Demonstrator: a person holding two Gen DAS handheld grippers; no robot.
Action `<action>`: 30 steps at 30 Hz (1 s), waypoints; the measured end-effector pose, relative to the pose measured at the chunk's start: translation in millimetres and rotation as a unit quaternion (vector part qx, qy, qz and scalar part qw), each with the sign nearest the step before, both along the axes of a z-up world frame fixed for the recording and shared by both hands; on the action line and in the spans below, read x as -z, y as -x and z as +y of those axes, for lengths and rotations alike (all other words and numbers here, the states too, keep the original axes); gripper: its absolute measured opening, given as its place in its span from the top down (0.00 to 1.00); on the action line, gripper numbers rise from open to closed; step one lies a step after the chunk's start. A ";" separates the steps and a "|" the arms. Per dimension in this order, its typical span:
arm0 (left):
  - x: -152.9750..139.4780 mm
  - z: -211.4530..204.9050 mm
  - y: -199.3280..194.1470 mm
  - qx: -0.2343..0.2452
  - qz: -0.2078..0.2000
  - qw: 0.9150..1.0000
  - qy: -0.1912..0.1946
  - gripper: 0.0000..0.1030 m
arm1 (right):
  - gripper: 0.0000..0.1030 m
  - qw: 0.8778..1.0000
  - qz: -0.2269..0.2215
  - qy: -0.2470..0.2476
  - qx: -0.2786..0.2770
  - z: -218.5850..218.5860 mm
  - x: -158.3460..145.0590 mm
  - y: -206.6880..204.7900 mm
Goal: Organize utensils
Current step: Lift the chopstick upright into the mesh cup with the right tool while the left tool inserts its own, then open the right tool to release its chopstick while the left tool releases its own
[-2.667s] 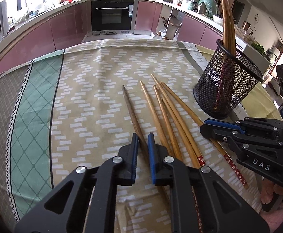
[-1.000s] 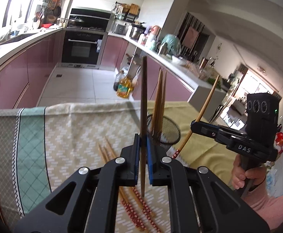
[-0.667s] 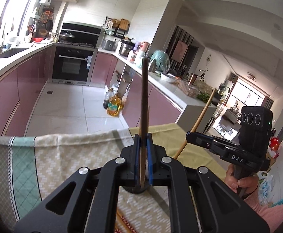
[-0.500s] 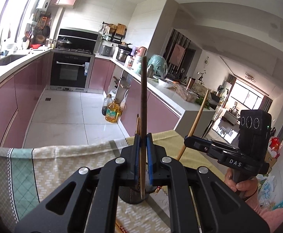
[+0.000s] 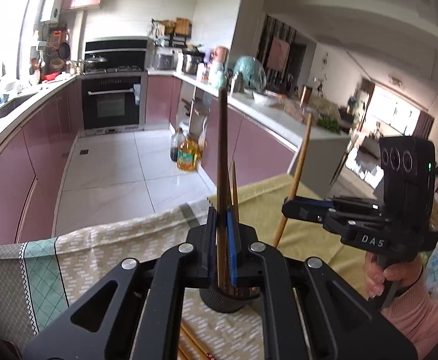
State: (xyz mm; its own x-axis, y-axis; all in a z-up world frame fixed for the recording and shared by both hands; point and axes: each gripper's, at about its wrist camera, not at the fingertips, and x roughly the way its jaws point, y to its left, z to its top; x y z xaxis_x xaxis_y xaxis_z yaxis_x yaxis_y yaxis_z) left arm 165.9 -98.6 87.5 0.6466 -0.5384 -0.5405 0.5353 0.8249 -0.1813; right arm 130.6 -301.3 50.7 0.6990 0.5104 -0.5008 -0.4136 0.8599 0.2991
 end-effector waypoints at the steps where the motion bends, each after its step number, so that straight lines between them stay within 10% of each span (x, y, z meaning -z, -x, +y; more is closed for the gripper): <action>1: 4.5 -2.0 -1.9 0.002 0.007 1.000 -0.008 0.93 | 0.94 1.000 0.009 0.005 -0.003 2.0 4.8 -2.5; 22: 56.3 -25.3 -56.1 0.002 0.067 0.997 -0.044 0.92 | 0.92 0.996 0.094 0.010 0.001 11.7 42.4 -41.8; 30: 58.2 1.4 -40.0 -0.033 0.047 0.998 -0.019 0.73 | 0.81 0.998 0.068 0.006 0.003 8.0 31.9 -25.6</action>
State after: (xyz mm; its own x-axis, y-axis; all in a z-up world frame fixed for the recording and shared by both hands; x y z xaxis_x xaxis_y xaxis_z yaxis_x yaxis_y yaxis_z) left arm 205.9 -97.2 29.3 0.6250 -0.4744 -0.6199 0.4621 0.8649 -0.1961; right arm 156.2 -293.3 18.8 0.6281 0.4988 -0.5972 -0.3641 0.8667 0.3409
